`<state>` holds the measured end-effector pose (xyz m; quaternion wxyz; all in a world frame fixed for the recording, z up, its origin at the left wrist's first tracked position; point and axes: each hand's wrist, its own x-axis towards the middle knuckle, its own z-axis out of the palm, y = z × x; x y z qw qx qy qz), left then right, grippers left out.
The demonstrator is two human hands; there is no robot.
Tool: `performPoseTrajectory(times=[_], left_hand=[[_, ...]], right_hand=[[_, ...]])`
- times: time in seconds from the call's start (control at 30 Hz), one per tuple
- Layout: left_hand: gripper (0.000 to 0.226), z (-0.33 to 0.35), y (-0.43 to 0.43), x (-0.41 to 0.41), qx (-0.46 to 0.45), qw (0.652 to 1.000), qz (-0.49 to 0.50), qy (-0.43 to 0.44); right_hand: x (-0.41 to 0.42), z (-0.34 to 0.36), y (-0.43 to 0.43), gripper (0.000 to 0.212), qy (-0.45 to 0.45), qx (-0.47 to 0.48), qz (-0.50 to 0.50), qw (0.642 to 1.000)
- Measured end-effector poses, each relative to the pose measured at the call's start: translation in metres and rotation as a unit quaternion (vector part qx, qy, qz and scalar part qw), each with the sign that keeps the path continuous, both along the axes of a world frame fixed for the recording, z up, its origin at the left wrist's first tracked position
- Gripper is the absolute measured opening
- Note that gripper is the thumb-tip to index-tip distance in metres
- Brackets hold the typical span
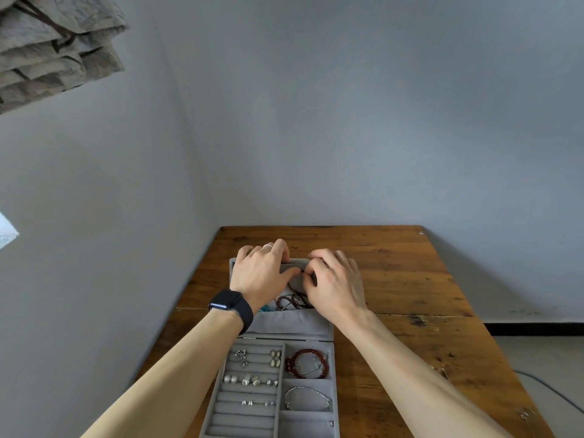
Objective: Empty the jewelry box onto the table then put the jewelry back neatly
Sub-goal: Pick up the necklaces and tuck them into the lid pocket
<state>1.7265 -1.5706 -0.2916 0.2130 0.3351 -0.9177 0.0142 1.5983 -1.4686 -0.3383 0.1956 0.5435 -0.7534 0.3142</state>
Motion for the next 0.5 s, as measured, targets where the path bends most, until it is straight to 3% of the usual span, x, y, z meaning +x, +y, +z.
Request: performPoseTrajectory(times=[0.2,0.37,0.43,0.5], left_hand=[[0.029,-0.005,-0.004,0.004,0.029,0.999,-0.025,-0.005],[0.031,-0.003,0.004,0.008,0.013,0.998,-0.047,0.028],[0.026,-0.007,0.012,0.017,-0.032,0.996,-0.045,0.069],[0.019,-0.02,0.024,0.03,-0.089,0.991,-0.044,0.087]], right_hand=[[-0.002,-0.006,0.018,0.006,0.011,0.065,0.059,0.996],[-0.002,-0.018,0.044,0.017,-0.043,-0.019,0.058,0.997],[0.001,-0.027,0.051,0.023,-0.081,-0.01,0.043,0.996],[0.004,-0.033,0.053,0.037,-0.184,0.007,0.023,0.983]])
